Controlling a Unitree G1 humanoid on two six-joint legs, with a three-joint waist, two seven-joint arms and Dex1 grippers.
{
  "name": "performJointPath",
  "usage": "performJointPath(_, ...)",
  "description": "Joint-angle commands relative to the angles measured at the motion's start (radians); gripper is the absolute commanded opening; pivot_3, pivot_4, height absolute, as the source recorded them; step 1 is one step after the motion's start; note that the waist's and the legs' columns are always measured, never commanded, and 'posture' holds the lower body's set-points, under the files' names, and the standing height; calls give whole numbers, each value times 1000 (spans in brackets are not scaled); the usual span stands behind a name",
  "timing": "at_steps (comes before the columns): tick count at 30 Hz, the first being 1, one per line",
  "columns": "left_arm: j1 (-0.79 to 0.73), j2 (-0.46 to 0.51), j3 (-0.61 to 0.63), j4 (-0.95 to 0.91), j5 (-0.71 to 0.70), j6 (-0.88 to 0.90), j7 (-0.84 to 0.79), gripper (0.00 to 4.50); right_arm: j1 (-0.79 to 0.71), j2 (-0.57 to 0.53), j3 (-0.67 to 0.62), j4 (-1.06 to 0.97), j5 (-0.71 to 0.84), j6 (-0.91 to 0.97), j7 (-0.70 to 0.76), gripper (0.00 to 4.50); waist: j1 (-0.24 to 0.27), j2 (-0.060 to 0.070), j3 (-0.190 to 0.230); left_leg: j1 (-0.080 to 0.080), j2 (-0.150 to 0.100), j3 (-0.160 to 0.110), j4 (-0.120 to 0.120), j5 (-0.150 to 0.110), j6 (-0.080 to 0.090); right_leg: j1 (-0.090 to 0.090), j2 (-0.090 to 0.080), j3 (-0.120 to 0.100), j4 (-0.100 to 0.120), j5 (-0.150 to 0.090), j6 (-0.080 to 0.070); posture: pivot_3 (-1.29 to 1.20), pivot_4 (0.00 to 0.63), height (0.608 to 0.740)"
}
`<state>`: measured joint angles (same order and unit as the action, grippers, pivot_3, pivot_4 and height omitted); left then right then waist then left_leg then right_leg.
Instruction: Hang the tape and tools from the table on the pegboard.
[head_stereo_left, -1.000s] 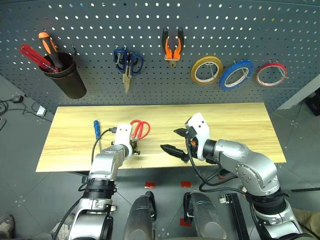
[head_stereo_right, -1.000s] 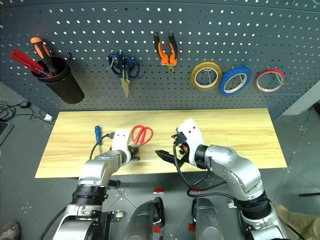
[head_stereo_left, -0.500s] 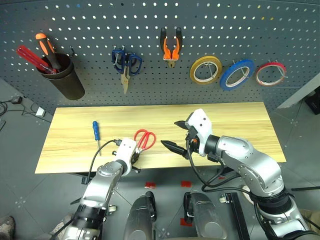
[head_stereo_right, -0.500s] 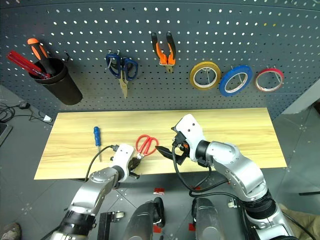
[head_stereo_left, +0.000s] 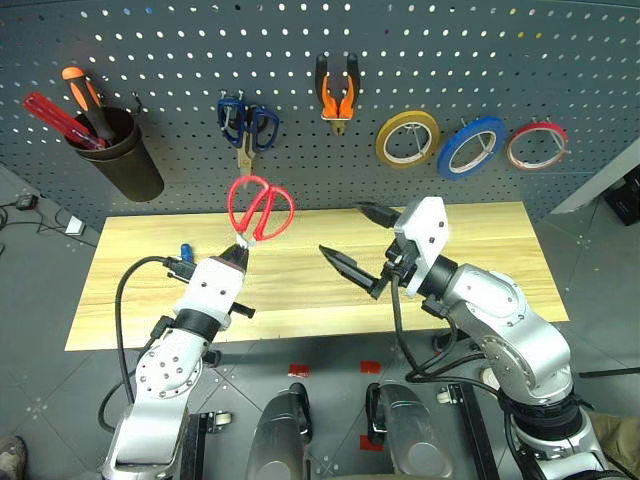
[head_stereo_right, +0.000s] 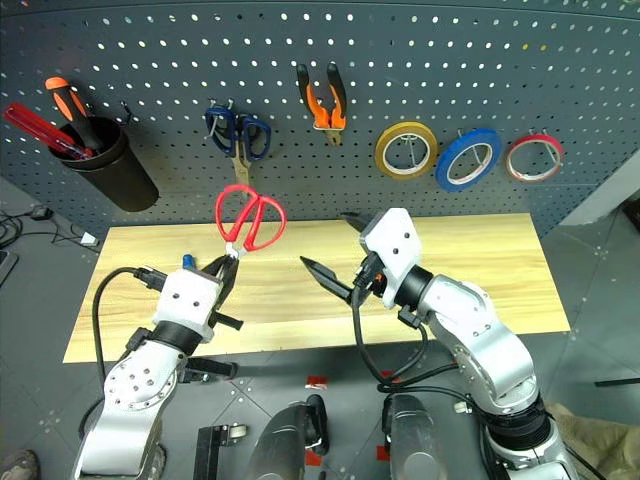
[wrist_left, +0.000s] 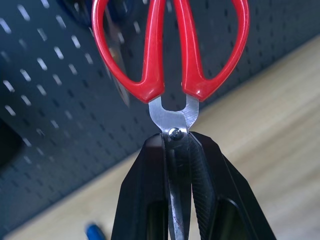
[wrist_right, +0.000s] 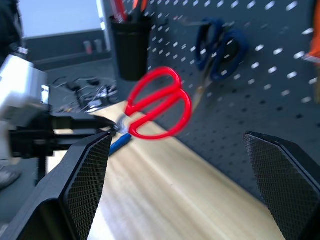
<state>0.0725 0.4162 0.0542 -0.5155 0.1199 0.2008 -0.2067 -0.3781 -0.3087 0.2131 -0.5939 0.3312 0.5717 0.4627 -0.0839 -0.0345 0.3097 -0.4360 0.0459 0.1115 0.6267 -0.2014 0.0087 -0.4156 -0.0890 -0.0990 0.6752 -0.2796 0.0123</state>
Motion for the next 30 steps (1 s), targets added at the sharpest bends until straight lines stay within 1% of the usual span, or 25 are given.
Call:
performJointPath(1,-49,4,39,-41,13,-43,14,307,-17,16,-9,-5,-28,-50,-21,4500,0,0,0,0,0,0,0,0,0,0,0,0,0,0,0,-229,287,740)
performJointPath(9,-179,5,64,-11,32,-34,26,307,-70,79,4,50,-65,-77,-64,4500,-4,0,0,0,0,0,1,0,0,0,1,0,2,0,0,-241,285,740)
performJointPath(14,-234,-5,77,30,38,28,45,307,-108,121,11,80,-77,-87,-75,4500,-6,0,0,0,0,1,2,0,0,0,1,1,3,0,0,-244,287,740)
performJointPath(19,-288,9,50,162,38,49,22,307,-177,165,0,125,-81,-98,-86,4500,-6,0,0,1,0,1,3,0,0,0,1,1,4,0,0,-241,288,740)
performJointPath(27,-405,28,13,344,44,11,-3,307,-228,200,0,152,-79,-113,-92,4500,-6,0,0,1,0,1,3,3,-4,0,1,1,4,0,0,-252,285,740)
performJointPath(28,-410,24,19,356,34,19,-4,867,-227,201,3,151,-80,-113,-91,4500,-6,0,0,1,0,1,3,3,-4,0,0,1,4,0,0,-252,285,740)
performJointPath(30,-407,22,24,370,19,46,-21,1244,-218,200,11,147,-82,-112,-89,4500,-7,0,0,1,0,1,3,3,-4,0,0,1,4,0,0,-257,282,740)
